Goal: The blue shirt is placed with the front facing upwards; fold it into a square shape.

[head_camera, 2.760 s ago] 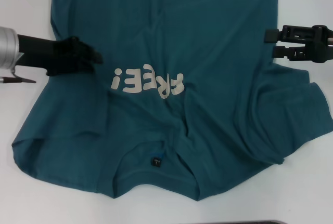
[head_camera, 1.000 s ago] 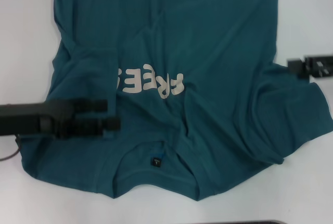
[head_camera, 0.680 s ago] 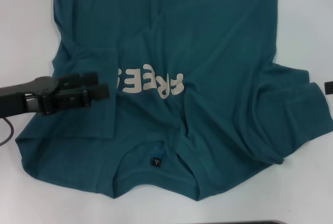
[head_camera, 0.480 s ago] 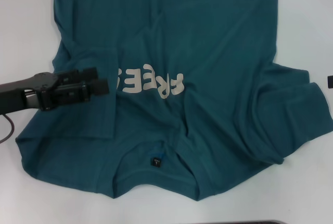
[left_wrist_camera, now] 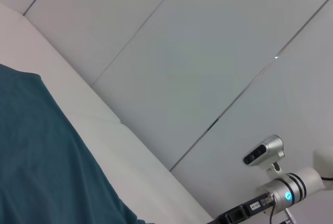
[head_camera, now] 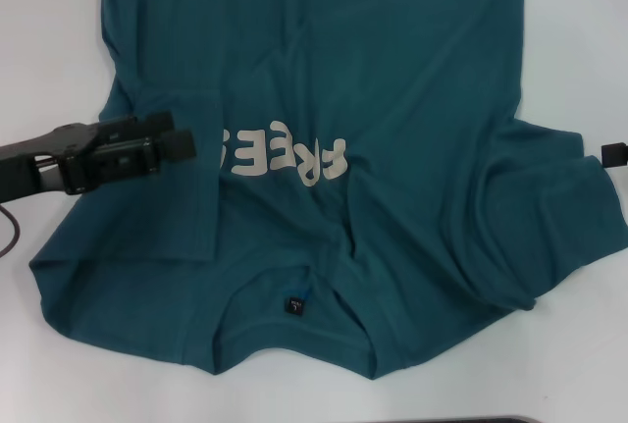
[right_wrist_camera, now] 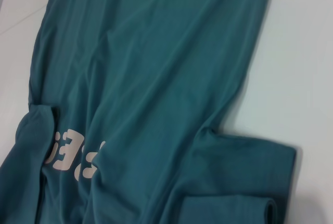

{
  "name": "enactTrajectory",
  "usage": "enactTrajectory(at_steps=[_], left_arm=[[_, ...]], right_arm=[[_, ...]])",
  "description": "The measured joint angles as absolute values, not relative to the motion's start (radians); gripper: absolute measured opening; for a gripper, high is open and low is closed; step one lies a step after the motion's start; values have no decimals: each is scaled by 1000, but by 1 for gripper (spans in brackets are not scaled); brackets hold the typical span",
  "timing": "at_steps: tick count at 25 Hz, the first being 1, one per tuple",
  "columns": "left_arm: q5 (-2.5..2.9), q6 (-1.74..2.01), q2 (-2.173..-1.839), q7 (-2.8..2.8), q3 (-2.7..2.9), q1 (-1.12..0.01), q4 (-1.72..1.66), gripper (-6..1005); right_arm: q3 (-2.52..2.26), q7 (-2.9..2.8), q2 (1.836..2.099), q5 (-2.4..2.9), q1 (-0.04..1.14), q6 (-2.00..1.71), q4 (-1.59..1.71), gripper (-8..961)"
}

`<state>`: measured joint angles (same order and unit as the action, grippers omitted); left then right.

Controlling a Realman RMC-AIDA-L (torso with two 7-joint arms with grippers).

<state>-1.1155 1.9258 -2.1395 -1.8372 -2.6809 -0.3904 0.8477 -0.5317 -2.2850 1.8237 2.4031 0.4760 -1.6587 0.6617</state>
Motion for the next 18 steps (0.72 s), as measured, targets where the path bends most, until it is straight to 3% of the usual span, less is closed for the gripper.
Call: enactTrajectory(at_steps=[18], left_arm=[[-1118, 1910, -2140, -1841, -2689, -386, 847, 928]], right_arm=[[-584, -2289, 1880, 2405, 498, -1582, 661, 946]])
